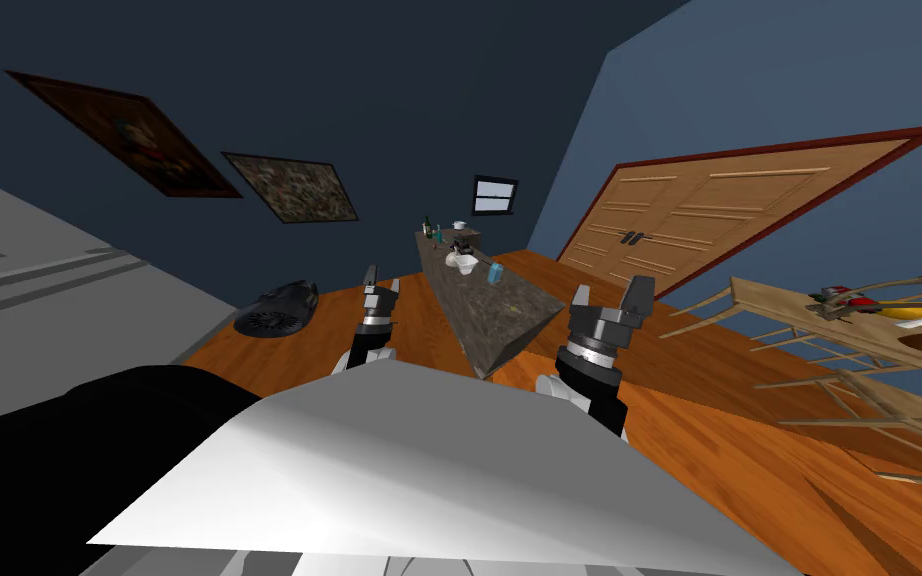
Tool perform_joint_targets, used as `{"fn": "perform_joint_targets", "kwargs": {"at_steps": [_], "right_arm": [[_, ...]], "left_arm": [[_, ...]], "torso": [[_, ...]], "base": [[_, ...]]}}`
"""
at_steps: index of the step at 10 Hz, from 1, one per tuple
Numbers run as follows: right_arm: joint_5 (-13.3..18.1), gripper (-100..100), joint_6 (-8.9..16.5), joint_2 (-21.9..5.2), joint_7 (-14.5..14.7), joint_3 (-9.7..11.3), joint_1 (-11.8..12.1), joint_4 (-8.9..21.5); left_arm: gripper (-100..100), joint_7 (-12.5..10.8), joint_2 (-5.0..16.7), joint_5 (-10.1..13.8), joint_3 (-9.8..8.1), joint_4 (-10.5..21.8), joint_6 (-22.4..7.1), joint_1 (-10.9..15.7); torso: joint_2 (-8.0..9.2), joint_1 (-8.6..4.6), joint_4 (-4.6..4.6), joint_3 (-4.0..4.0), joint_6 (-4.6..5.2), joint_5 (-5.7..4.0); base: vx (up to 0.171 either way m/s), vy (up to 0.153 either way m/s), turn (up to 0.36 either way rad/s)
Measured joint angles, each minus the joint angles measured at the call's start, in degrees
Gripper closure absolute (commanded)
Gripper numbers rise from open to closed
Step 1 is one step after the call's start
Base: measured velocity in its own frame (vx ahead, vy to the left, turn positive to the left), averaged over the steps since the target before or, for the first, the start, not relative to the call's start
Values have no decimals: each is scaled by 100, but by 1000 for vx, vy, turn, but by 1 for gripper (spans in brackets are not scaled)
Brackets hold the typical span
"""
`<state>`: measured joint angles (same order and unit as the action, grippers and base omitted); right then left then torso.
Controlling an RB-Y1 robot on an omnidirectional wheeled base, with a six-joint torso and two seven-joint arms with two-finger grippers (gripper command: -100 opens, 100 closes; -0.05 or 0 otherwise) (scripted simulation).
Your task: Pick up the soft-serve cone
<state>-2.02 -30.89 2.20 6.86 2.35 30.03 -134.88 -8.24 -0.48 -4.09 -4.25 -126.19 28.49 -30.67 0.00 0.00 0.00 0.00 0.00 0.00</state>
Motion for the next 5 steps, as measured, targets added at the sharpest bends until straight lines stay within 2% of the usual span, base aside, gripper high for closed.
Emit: {"fn": "perform_joint_targets", "kwargs": {"at_steps": [5], "right_arm": [[164, -100, -37, -746, 192, 81, 50, 78]], "left_arm": [[0, 0, -1, 0, 1, 0, 0, 1]], "torso": [[34, 34, 8, 20, 0, 8]], "base": [[-96, 88, 70]]}}
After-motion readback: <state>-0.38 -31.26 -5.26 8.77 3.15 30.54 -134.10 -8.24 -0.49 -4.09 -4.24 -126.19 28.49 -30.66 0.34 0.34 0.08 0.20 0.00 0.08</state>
